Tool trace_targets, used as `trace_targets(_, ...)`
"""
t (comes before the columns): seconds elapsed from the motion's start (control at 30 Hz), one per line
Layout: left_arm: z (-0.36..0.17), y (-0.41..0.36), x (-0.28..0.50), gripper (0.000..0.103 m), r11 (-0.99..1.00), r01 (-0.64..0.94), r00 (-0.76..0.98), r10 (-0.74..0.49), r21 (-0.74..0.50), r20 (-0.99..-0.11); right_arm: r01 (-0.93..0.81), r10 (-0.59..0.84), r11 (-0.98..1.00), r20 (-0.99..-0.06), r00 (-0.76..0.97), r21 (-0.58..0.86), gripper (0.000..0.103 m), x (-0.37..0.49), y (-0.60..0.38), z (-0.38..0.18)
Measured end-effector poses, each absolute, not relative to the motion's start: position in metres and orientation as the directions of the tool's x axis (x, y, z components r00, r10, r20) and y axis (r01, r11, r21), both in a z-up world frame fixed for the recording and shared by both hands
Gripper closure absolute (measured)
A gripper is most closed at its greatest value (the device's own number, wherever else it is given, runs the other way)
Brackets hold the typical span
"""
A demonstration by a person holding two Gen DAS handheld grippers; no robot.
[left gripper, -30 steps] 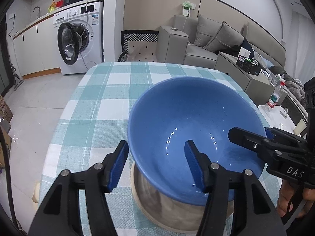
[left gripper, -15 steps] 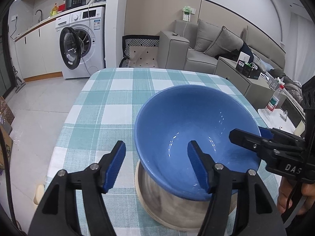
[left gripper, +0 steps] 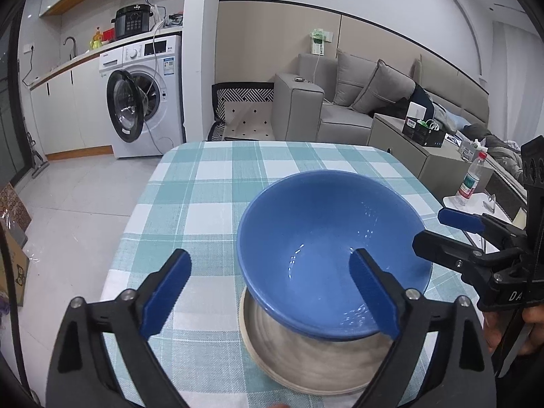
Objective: Organize plates and bowls
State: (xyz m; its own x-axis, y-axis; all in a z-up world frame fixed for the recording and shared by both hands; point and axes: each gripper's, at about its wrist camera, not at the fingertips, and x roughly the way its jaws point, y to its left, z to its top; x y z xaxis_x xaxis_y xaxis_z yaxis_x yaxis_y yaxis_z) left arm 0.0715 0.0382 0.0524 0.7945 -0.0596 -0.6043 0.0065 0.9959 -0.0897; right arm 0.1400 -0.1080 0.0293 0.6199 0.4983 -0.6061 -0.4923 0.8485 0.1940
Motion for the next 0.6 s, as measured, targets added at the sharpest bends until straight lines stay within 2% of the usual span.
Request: trace_targets(0.6, 0.054, 0.046, 0.046, 0.000, 0.999, -0.029, 0.844, 0.011, -0.025, -0.536, -0.574, 0.550, 0.809, -0.513, 0.659, 0.129, 0.001, 0.107, -0.131, 0.030)
